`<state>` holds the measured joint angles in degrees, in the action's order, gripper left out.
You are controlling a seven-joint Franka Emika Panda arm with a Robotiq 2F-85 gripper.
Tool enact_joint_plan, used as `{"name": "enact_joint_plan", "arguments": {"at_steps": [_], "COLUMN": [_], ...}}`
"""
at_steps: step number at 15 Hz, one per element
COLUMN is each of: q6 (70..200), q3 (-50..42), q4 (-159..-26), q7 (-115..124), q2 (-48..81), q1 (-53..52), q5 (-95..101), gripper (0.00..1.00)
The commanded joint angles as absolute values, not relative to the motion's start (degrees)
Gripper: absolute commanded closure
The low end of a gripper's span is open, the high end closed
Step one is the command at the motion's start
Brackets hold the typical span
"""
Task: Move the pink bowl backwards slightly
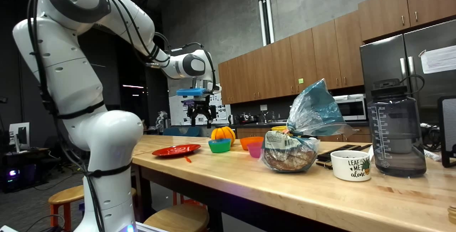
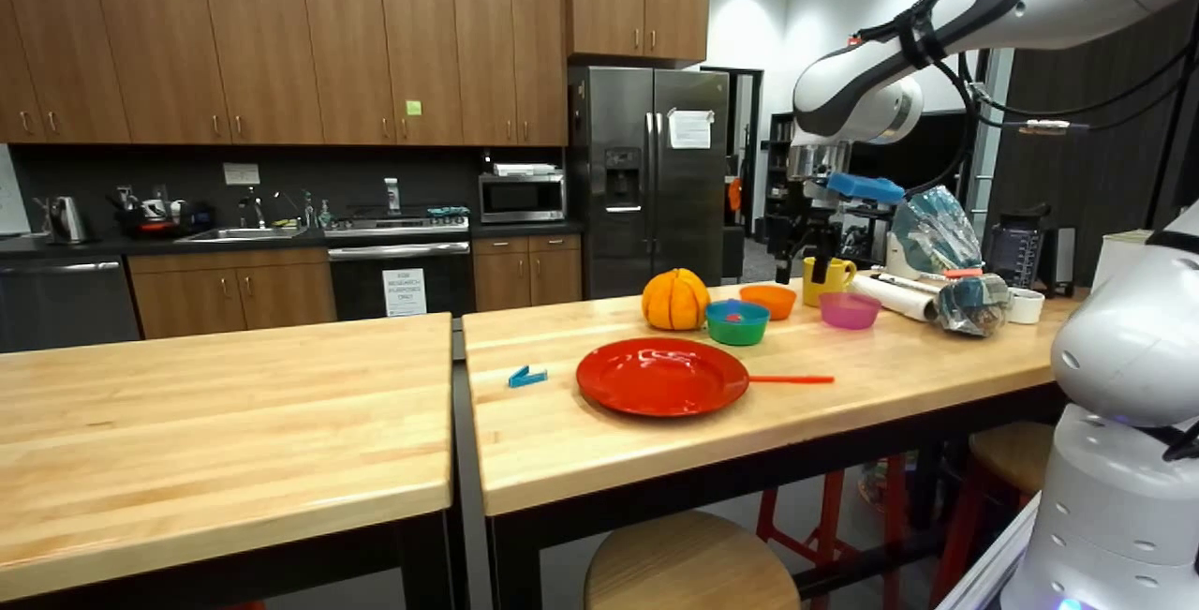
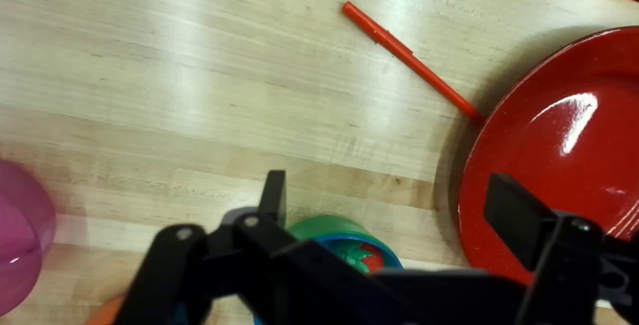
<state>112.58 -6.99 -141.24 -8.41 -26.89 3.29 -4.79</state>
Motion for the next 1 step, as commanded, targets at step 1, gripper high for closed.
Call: {"name": "enact_joint_plan", "arguments": {"at_steps": [1], "q6": [111.3], "q3": [-7.1], "q4": [-142.6], "q7": [-10.3], "q2": [-29.7], "q1": [2.8], "q5": [-5.4], "gripper": [0.00]}}
